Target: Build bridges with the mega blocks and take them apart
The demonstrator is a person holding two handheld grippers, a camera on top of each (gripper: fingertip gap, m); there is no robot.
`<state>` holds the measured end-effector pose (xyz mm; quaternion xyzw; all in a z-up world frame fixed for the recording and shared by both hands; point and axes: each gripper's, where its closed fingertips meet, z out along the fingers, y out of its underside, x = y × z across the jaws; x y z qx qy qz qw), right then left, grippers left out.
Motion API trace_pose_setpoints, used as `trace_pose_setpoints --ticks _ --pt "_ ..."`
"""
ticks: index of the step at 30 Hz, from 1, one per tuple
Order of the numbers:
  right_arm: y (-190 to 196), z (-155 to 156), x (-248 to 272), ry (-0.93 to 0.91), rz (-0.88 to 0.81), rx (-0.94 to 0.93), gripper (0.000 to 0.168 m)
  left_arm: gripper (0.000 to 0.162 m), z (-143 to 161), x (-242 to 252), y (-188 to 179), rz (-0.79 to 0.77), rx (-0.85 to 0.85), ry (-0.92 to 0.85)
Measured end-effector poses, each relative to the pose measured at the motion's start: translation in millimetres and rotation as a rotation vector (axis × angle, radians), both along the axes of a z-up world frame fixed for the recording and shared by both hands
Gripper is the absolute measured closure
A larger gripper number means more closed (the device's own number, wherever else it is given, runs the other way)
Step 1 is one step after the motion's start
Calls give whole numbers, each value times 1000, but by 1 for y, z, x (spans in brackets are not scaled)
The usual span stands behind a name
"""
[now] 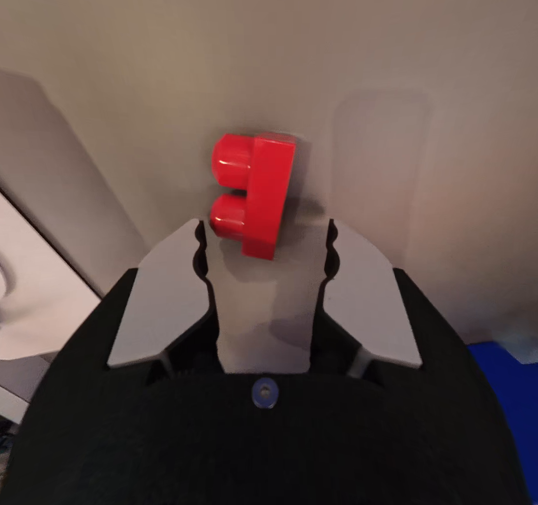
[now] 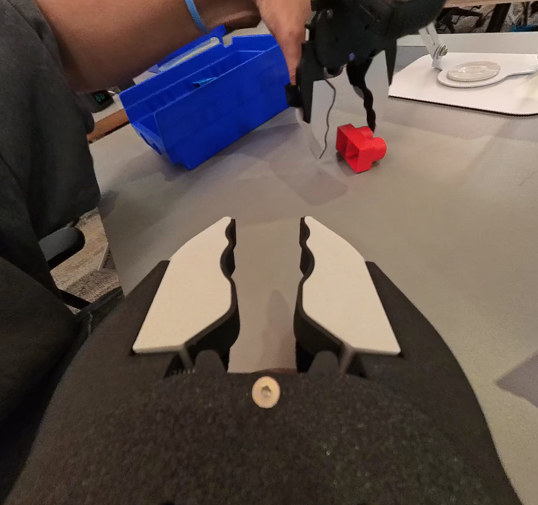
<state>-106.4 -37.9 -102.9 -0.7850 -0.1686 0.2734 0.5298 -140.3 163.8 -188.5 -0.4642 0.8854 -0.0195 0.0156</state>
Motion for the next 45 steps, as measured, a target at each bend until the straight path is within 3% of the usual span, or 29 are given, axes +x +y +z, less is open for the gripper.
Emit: trace_pose_setpoints --ticks 2,4,8,11,13,16,21,32,45 --pt "-1 2 -1 27 8 -7 127 82 13 -14 -6 41 -2 6" --pt "-2 3 -3 43 20 -11 127 84 46 -30 -14 93 19 -74" --pt "-3 4 -4 35 26 -2 127 93 143 -75 -43 271 8 -522" --pt "-3 4 -6 42 35 -7 127 96 179 -144 -48 536 86 -793" --pt "-3 3 -9 44 44 -13 127 97 166 -199 -53 708 166 -824" --pt "-2 1 -14 33 56 -14 127 99 119 -260 -75 888 205 -756" --pt "2 -1 -26 11 85 -12 127 101 72 -303 -78 1003 267 -584" --pt "6 0 -36 -49 100 12 128 106 35 -308 20 980 237 -230" --pt "3 -2 -23 -24 79 -1 128 111 17 -312 31 997 206 -31"
